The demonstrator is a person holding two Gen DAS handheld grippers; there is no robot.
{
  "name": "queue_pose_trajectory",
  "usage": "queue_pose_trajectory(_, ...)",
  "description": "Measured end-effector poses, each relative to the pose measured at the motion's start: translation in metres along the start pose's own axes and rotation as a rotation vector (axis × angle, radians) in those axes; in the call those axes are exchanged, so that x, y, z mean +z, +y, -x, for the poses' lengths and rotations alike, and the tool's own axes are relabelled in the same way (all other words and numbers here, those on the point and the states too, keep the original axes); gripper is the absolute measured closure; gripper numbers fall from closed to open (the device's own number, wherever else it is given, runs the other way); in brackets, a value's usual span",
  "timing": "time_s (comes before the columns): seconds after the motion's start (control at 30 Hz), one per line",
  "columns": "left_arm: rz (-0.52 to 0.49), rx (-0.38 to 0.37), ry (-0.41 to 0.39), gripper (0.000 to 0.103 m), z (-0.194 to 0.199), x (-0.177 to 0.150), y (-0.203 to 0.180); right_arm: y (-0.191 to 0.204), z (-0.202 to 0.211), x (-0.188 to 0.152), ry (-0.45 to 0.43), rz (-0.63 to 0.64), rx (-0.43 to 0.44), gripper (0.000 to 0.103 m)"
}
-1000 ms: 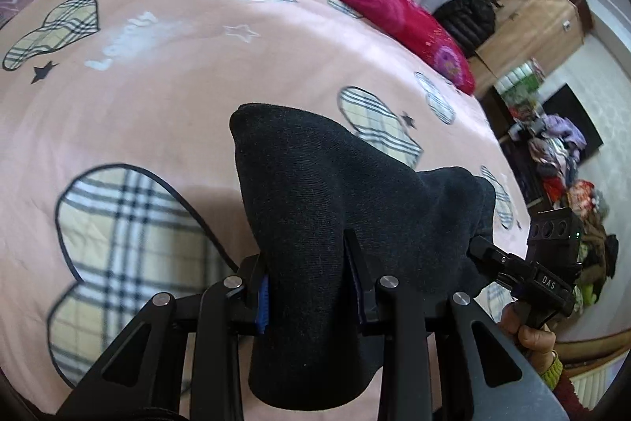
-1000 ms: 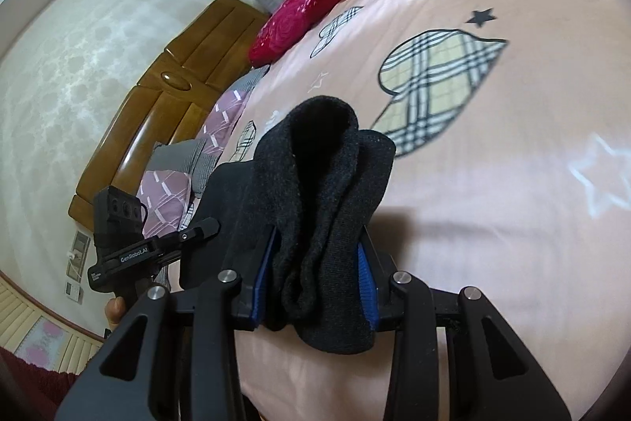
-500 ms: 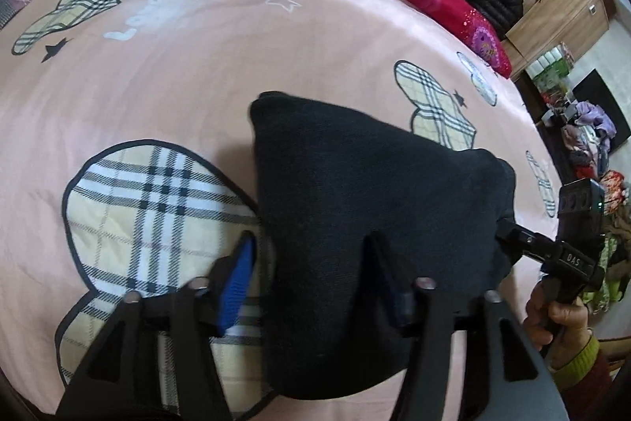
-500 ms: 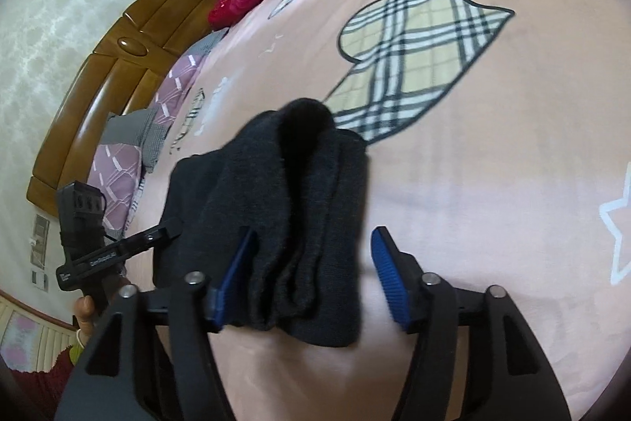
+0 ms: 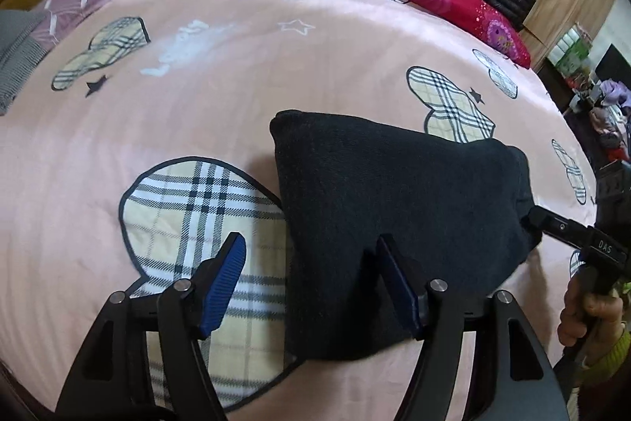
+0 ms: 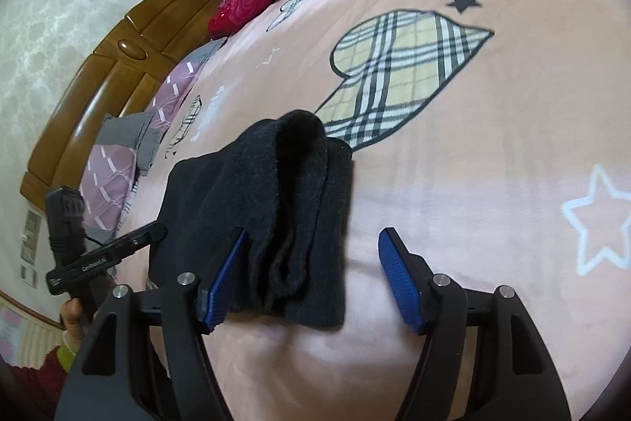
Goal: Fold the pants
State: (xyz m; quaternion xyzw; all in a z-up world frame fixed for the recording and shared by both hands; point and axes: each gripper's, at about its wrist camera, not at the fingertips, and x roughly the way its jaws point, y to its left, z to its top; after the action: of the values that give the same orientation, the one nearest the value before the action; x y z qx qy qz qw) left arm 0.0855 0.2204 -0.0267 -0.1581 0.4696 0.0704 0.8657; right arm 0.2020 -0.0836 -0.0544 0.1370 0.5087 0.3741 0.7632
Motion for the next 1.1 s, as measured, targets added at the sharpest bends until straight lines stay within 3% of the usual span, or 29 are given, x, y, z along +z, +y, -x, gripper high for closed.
queue_pose_trajectory(0.07, 0.002, 0.002, -0.008, 0.031, 0.008, -0.005, -0.001, 0.010, 0.006, -0.001, -0.016, 0.030, -0.042, 0.034)
queue_pose_trajectory(0.2, 0.003, 0.015, -0.014, 0.029, 0.017, -0.011, -0.004, 0.038, 0.018, -0.003, -0.051, 0.120, -0.113, 0.019)
queue_pose_trajectory(0.27, 0.001, 0.026, -0.021, 0.029, 0.022, -0.015, -0.004, 0.053, 0.027, -0.006, -0.083, 0.180, -0.143, 0.018)
queue_pose_trajectory(0.43, -0.010, 0.048, -0.030, 0.029, 0.029, -0.023, -0.006, 0.085, 0.037, -0.014, -0.125, 0.283, -0.156, 0.012)
queue_pose_trajectory(0.8, -0.007, 0.129, -0.072, 0.025, 0.043, -0.034, -0.007, 0.118, 0.028, -0.032, -0.100, 0.392, -0.184, 0.011)
queue_pose_trajectory(1.1, -0.026, 0.182, -0.132, 0.022, 0.058, -0.037, -0.017, 0.128, 0.025, -0.043, -0.099, 0.407, -0.192, 0.010)
